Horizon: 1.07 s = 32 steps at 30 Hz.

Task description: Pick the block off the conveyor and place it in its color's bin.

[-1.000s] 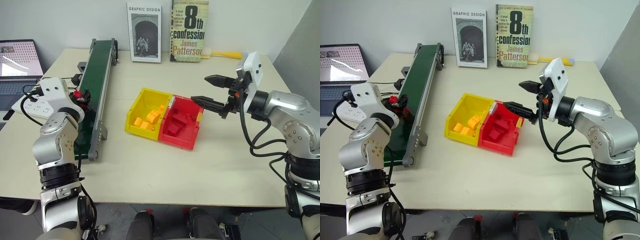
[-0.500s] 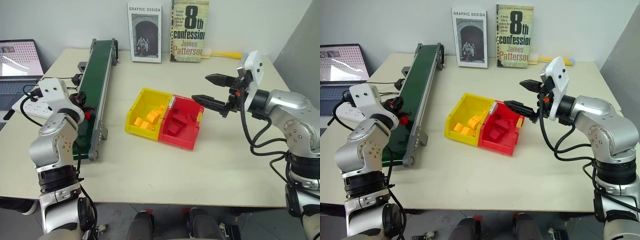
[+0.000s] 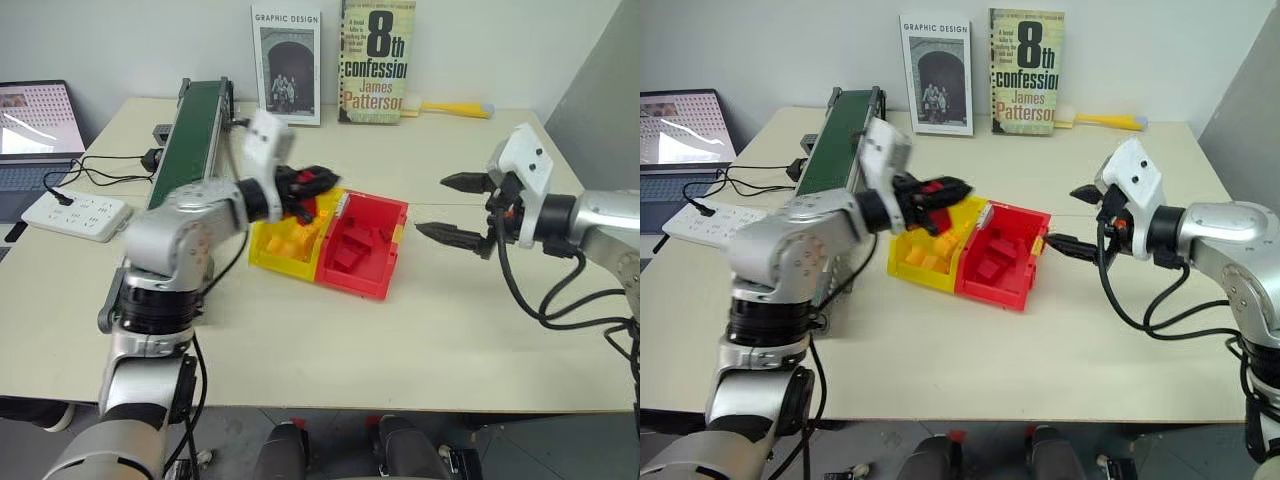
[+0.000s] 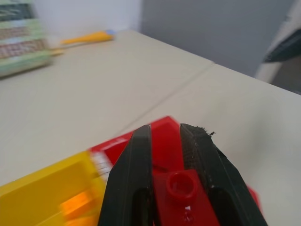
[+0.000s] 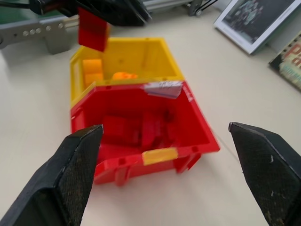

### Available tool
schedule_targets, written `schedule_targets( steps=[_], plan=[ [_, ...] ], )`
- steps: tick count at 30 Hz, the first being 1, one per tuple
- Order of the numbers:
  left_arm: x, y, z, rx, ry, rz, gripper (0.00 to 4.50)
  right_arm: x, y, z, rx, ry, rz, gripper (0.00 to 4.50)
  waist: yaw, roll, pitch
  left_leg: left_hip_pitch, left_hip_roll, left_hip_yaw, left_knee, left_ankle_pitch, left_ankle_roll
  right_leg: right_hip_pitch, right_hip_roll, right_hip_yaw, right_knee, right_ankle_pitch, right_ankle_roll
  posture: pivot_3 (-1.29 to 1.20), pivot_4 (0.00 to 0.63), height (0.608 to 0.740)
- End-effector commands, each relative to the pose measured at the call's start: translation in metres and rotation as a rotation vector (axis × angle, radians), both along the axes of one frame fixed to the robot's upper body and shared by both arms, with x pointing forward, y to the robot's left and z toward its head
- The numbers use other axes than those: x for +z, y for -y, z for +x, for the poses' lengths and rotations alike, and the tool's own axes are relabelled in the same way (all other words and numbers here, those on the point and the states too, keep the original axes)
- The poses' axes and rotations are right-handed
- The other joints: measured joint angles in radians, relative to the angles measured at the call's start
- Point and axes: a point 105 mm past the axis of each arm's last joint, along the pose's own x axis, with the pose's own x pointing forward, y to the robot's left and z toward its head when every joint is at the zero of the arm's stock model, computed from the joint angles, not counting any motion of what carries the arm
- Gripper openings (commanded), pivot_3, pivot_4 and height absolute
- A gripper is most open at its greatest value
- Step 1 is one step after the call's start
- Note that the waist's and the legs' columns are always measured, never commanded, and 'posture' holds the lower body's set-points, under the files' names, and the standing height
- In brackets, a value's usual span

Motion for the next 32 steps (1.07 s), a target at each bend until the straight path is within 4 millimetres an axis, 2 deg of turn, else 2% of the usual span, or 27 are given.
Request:
schedule_targets(
  steps=[1, 3, 5, 8, 12, 16, 19, 22, 29, 32],
  plan=[
    [-0.001, 0.015, 0.004, -0.070, 0.040, 0.010, 0.56, 0.011, 0.000, -0.015, -0.002, 0.041, 0.005, 4.50, 0.000, 0.000, 0.000, 0.000, 0.000, 0.000, 0.000, 0.000, 0.000, 0.000, 0.000, 0.000, 0.000, 0.000, 0.000, 0.00, 0.150, 0.740],
    [-0.007, 0.021, 0.006, -0.097, 0.032, 0.014, 0.56, 0.010, 0.001, -0.016, -0.026, 0.039, 0.010, 4.50, 0.000, 0.000, 0.000, 0.000, 0.000, 0.000, 0.000, 0.000, 0.000, 0.000, 0.000, 0.000, 0.000, 0.000, 0.000, 0.00, 0.150, 0.740],
    [-0.010, 0.025, 0.009, -0.118, 0.024, 0.008, 1.26, 0.008, 0.004, -0.018, -0.052, 0.037, 0.013, 4.50, 0.002, 0.000, 0.000, 0.000, 0.000, 0.000, 0.000, 0.000, 0.000, 0.000, 0.000, 0.000, 0.000, 0.000, 0.000, 0.00, 0.150, 0.740],
    [-0.009, 0.027, 0.013, -0.135, 0.020, -0.009, 1.65, 0.004, 0.007, -0.021, -0.080, 0.032, 0.019, 4.50, 0.005, 0.000, 0.000, -0.001, 0.000, 0.000, 0.000, 0.000, 0.000, 0.000, 0.000, 0.000, -0.001, 0.000, 0.000, 0.00, 0.150, 0.740],
    [-0.002, 0.030, 0.017, -0.146, 0.026, -0.026, 2.58, 0.003, 0.008, -0.022, -0.099, 0.029, 0.030, 4.50, 0.005, 0.000, 0.000, -0.001, -0.001, 0.000, 0.000, 0.000, 0.000, 0.000, 0.000, 0.000, -0.001, 0.000, 0.000, 0.00, 0.150, 0.740],
    [0.003, 0.026, 0.018, -0.145, 0.041, -0.023, 3.33, 0.002, 0.008, -0.021, -0.104, 0.028, 0.032, 4.50, 0.004, 0.000, 0.000, -0.001, 0.000, 0.000, 0.000, 0.000, 0.000, 0.000, 0.000, 0.000, -0.001, 0.000, 0.000, 0.00, 0.150, 0.740],
    [0.009, 0.005, 0.020, -0.105, 0.065, 0.011, 4.01, 0.001, 0.010, -0.018, -0.097, 0.025, 0.021, 4.50, 0.002, 0.000, 0.000, -0.001, 0.000, 0.000, 0.000, 0.000, 0.000, 0.000, 0.000, 0.000, -0.001, 0.000, 0.000, 0.00, 0.150, 0.740],
    [0.009, -0.027, 0.017, -0.055, 0.087, 0.096, 4.47, -0.001, 0.011, -0.015, -0.080, 0.020, 0.005, 4.50, -0.003, 0.000, 0.000, 0.000, 0.000, 0.000, 0.000, 0.000, 0.000, 0.000, 0.001, 0.001, 0.000, 0.000, 0.000, 0.00, 0.150, 0.740],
    [0.012, -0.106, -0.026, 0.001, 0.067, 0.277, 4.47, -0.014, 0.016, -0.010, 0.017, -0.046, -0.049, 4.50, 0.000, 0.001, 0.001, 0.000, 0.001, 0.000, 0.000, 0.000, 0.000, -0.001, 0.001, 0.000, -0.001, 0.000, 0.000, 0.00, 0.150, 0.740],
    [0.011, -0.125, -0.035, 0.048, 0.055, 0.316, 4.47, -0.016, 0.019, -0.004, 0.033, -0.052, -0.053, 4.50, 0.000, 0.001, 0.001, 0.000, 0.001, 0.000, 0.000, 0.000, 0.000, -0.001, 0.001, 0.000, -0.001, 0.000, 0.000, 0.00, 0.150, 0.740]
  ],
)
